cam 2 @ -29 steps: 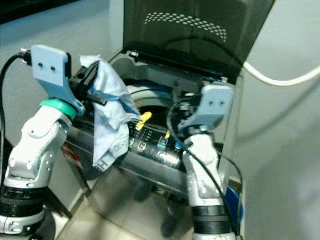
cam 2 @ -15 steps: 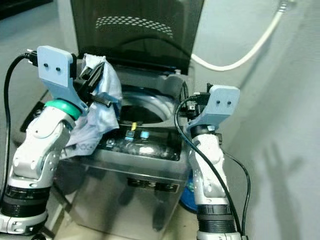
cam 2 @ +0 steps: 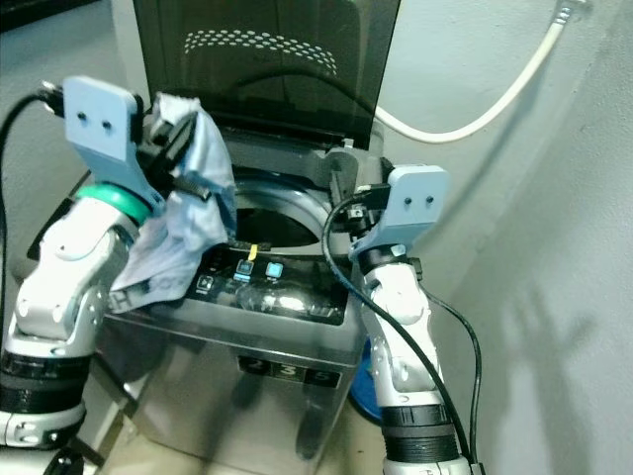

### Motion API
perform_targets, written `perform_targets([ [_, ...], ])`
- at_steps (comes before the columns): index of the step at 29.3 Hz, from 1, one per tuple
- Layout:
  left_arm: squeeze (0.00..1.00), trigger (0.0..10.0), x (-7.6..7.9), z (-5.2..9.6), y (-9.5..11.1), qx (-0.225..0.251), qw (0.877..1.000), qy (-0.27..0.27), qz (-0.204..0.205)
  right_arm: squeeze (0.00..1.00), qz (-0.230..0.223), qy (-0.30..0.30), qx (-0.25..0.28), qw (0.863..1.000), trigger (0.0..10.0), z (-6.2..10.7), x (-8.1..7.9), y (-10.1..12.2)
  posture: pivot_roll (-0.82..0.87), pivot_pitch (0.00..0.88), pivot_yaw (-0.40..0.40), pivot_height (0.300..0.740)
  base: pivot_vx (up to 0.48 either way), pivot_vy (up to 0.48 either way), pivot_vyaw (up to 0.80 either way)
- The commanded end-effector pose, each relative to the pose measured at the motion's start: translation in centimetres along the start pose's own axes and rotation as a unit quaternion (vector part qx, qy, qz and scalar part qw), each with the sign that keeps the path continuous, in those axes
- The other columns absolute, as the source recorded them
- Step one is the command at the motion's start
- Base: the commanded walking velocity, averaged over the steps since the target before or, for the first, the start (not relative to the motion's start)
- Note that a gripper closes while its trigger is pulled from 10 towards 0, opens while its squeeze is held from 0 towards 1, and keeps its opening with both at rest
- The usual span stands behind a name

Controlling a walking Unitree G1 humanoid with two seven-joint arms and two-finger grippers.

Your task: Clothes washing

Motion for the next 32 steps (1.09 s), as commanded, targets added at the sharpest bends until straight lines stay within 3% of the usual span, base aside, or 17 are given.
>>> perform_targets([
  [1,0.0,10.0,-1.0,-0.5,0.9,0.023,1.0,0.007,-0.004,0.0,-0.005,0.014,0.015,1.0,10.0,-0.4,-0.7,0.8,0.06,0.0,0.026,0.74,0.0,0.0,0.0],
  [2,0.0,10.0,-2.4,-1.9,2.1,0.049,0.998,0.011,-0.036,0.0,-0.006,0.021,0.03,0.999,10.0,-1.0,-1.1,1.6,0.06,0.0,0.024,0.74,0.0,0.0,0.0],
  [3,0.0,10.0,-2.4,-1.9,2.1,0.049,0.998,0.011,-0.036,0.0,-0.006,0.021,0.03,0.999,10.0,-1.0,-1.1,1.6,0.06,0.0,0.024,0.74,0.0,0.0,0.0],
  [4,0.0,10.0,-3.8,-3.6,3.1,0.062,0.996,0.013,-0.055,0.0,-0.005,0.024,0.048,0.999,10.0,-1.7,-1.4,2.6,0.06,0.001,0.026,0.74,0.0,0.0,0.0],
  [7,0.0,10.0,-3.8,-5.0,2.8,0.047,0.998,-0.017,-0.039,0.0,0.005,0.025,0.071,0.997,10.0,-2.3,-1.4,3.9,0.06,0.011,0.032,0.74,0.0,0.0,0.0],
  [9,0.0,10.0,-1.6,-6.0,0.4,-0.014,0.996,-0.093,-0.006,0.0,0.028,0.036,0.092,0.995,10.0,-2.8,-1.8,5.2,0.04,0.026,0.045,0.74,0.0,0.0,0.0],
  [10,0.0,10.0,-1.6,-6.0,0.4,-0.014,0.996,-0.093,-0.006,0.0,0.028,0.036,0.092,0.995,10.0,-2.8,-1.8,5.2,0.04,0.026,0.045,0.74,0.0,0.0,0.0],
  [11,0.0,10.0,0.4,-5.3,-1.3,-0.051,0.99,-0.134,0.018,0.0,0.051,0.066,0.077,0.994,10.0,-2.9,-2.3,4.9,0.03,0.033,0.053,0.74,0.0,0.0,0.0],
  [12,0.0,10.0,0.4,-5.3,-1.3,-0.051,0.99,-0.134,0.018,0.0,0.051,0.066,0.077,0.994,10.0,-2.9,-2.3,4.9,0.03,0.033,0.053,0.74,0.0,0.0,0.0],
  [13,0.0,10.0,3.5,-2.7,-3.0,-0.097,0.973,-0.186,0.098,0.0,0.091,0.101,0.03,0.99,10.0,-2.9,-2.4,3.7,0.02,0.046,0.049,0.74,0.0,0.0,0.0],
  [14,0.0,10.0,4.2,-1.8,-3.3,-0.107,0.967,-0.197,0.124,0.0,0.109,0.107,0.015,0.988,10.0,-3.0,-2.2,3.4,0.02,0.046,0.049,0.74,0.0,0.0,0.0],
  [19,0.0,10.0,3.4,0.1,-4.2,-0.142,0.956,-0.203,0.155,0.0,0.137,0.086,-0.011,0.987,10.0,-3.9,-0.8,2.9,0.03,0.055,0.04,0.74,0.0,0.0,0.0],
  [24,0.0,10.0,1.4,1.8,-5.2,-0.167,0.953,-0.211,0.139,0.0,0.15,0.076,-0.03,0.985,10.0,-4.3,-0.1,2.5,0.05,0.061,0.028,0.74,0.0,0.0,0.0],
  [25,0.31,10.0,0.4,2.1,-5.4,-0.171,0.956,-0.204,0.122,0.0,0.151,0.086,-0.036,0.984,10.0,-4.4,-0.3,2.4,0.07,0.063,0.019,0.74,0.0,0.0,0.0],
  [26,0.31,10.0,0.4,2.1,-5.4,-0.171,0.956,-0.204,0.122,0.0,0.151,0.086,-0.036,0.984,10.0,-4.4,-0.3,2.4,0.07,0.063,0.019,0.74,0.0,0.0,0.0],
  [27,1.0,10.0,-0.5,2.8,-5.2,-0.174,0.96,-0.196,0.1,0.0,0.137,0.12,-0.047,0.982,10.0,-4.1,-1.1,2.2,0.08,0.064,0.011,0.74,0.0,0.0,0.0],
  [32,1.0,10.0,-0.7,3.2,-5.1,-0.176,0.963,-0.184,0.087,0.0,0.125,0.166,-0.064,0.976,10.0,-3.3,-2.1,2.0,0.08,0.061,0.009,0.74,0.0,0.0,0.0],
])
Point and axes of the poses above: a point about 5 cm out from each wrist's last joint towards the gripper, its own z axis pointing back from the gripper into the wrist, its own y axis along the axis of the wrist's last joint, x = y × z, the point moved 5 cm from there along -z, pointing out of the wrist towards the gripper, and after that the axes turned 11 degrees about -z, right-handed, at the moved point
